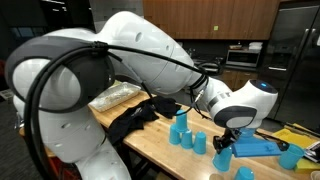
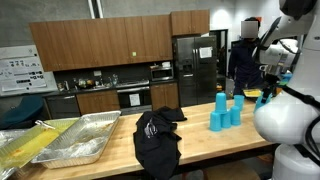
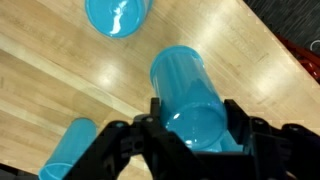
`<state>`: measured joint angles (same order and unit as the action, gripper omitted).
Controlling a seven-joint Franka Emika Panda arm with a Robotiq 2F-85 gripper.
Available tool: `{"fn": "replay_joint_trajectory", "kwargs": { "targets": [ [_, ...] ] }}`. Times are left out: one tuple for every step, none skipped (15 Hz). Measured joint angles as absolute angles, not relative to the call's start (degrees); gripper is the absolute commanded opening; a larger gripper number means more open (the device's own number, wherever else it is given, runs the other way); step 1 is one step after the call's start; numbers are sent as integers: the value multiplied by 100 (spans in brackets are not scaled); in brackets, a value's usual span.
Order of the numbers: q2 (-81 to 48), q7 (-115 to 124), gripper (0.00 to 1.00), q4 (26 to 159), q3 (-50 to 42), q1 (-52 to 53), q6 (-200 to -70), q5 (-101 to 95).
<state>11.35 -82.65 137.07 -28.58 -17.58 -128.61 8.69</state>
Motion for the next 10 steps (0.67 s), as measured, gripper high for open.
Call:
{"fn": "replay_joint_trajectory", "kwargs": {
  "targets": [
    [1107, -8352, 38, 13707, -2879, -1804, -12865, 841],
    [1078, -8438, 38, 13703, -2889, -1843, -12865, 808],
    [1053, -8524, 38, 13700, -2891, -1873, -12865, 773],
    [1030, -8597, 38, 13694, -2891, -1892, -12865, 723],
    [1002, -8667, 38, 13684, -2891, -1897, -12865, 675],
    [968, -8723, 38, 13672, -2888, -1897, -12865, 621],
    [922, -8748, 38, 13653, -2879, -1897, -12865, 565],
    [862, -8781, 38, 13631, -2868, -1897, -12865, 527],
    [798, -8816, 38, 13604, -2854, -1897, -12865, 491],
    [733, -8834, 38, 13574, -2838, -1897, -12865, 460]
  ]
}}
